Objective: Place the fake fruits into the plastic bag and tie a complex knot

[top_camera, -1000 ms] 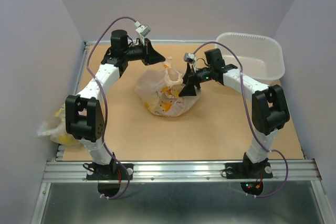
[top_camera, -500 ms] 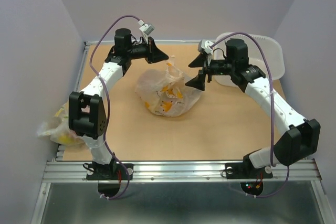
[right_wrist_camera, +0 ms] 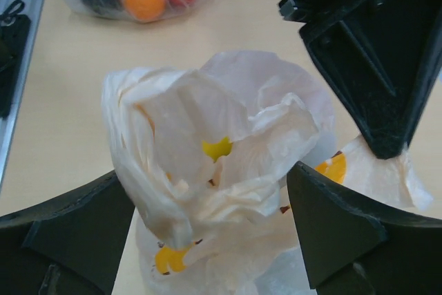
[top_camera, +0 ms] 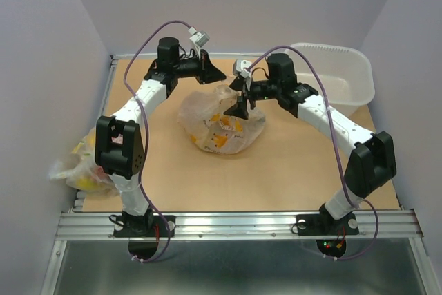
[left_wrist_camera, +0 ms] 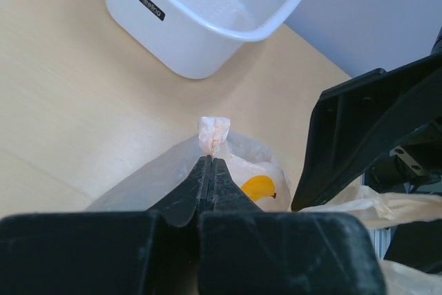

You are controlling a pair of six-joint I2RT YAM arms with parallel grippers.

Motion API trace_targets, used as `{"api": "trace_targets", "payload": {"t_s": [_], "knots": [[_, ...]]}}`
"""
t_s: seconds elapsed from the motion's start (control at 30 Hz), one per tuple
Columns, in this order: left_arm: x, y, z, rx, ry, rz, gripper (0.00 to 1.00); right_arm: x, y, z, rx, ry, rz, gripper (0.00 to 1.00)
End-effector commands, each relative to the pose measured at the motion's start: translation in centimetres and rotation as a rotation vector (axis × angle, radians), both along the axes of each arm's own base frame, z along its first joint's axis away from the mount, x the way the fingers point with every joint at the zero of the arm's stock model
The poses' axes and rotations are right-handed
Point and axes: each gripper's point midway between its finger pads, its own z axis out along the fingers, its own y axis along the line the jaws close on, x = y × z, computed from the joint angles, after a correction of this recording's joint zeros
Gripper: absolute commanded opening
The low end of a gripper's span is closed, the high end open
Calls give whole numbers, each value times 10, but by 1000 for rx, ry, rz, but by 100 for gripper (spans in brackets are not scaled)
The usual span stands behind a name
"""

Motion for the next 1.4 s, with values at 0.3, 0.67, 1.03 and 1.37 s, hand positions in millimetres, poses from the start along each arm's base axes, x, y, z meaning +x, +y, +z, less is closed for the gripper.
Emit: {"api": "trace_targets", "payload": {"t_s": [0.3,0.67,1.03,1.37], "knots": [[8,13,46,-34,-128,0,0,33,2,26,79,12,-159,0],[-32,26,82,-97,-245,-80,0,90,-17,-47,19,296,-410,0],[-100,40,-7,163,-288,-302,0,104,-11,-40,83,453,-482,1],[-89,35,-92,425,-331,-406,0,89,3,-13,148,546,-387,0]]}}
